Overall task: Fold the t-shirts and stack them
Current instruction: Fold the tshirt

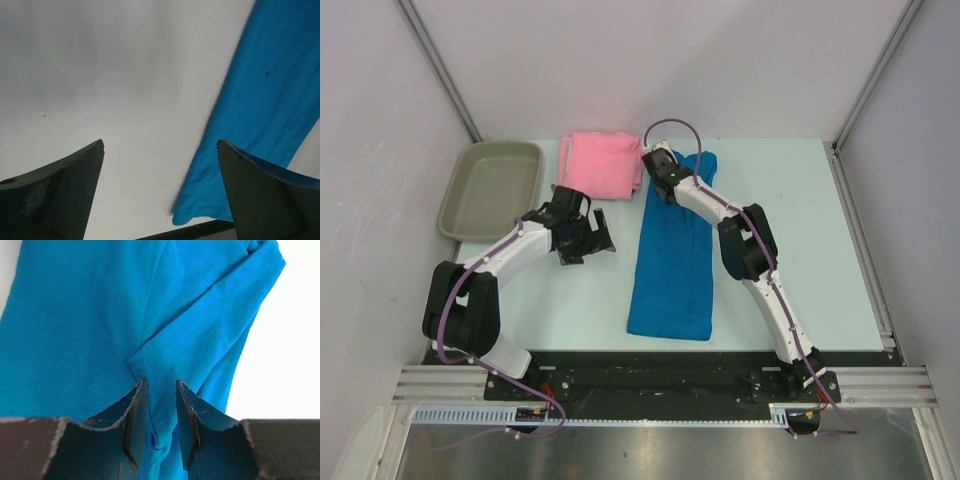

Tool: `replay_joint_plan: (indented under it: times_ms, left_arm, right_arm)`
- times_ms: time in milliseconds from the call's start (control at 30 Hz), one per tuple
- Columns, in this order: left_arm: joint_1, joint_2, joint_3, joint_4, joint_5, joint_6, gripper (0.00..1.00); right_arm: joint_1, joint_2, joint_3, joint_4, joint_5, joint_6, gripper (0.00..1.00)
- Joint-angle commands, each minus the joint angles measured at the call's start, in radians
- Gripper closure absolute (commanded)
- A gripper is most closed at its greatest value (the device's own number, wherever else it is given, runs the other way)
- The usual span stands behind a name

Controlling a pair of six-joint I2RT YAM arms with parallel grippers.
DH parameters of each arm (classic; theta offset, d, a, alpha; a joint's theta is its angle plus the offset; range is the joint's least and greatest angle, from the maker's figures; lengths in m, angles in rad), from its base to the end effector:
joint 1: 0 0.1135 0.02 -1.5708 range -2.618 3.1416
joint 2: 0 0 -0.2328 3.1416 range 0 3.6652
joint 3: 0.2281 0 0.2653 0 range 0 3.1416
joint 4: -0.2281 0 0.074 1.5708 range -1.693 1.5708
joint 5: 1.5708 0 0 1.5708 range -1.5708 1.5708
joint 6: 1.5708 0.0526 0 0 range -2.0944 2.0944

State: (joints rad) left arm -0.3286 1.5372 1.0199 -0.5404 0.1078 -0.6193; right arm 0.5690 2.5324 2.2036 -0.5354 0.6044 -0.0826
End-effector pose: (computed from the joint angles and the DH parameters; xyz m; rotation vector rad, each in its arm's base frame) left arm 0.3091 -0.1114 0.1605 -0.3529 2.6746 -0.4525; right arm 0.4803 0.2717 0.1308 -0.4812 2.2428 -0.4872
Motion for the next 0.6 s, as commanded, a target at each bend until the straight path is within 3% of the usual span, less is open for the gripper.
replay_joint_plan:
  times_ms: [0,567]
  left_arm:
    - [0.005,-0.014,-0.006,0.008,-0.008,0.015,0.00]
    - [0.005,-0.009,-0.011,0.013,-0.006,0.015,0.00]
  right_arm:
    - [0.003,0.012,0.044,0.000,0.011,0.003,0.66]
    - [0.019,0.012,0.045,0.002,0.015,-0.008,0.66]
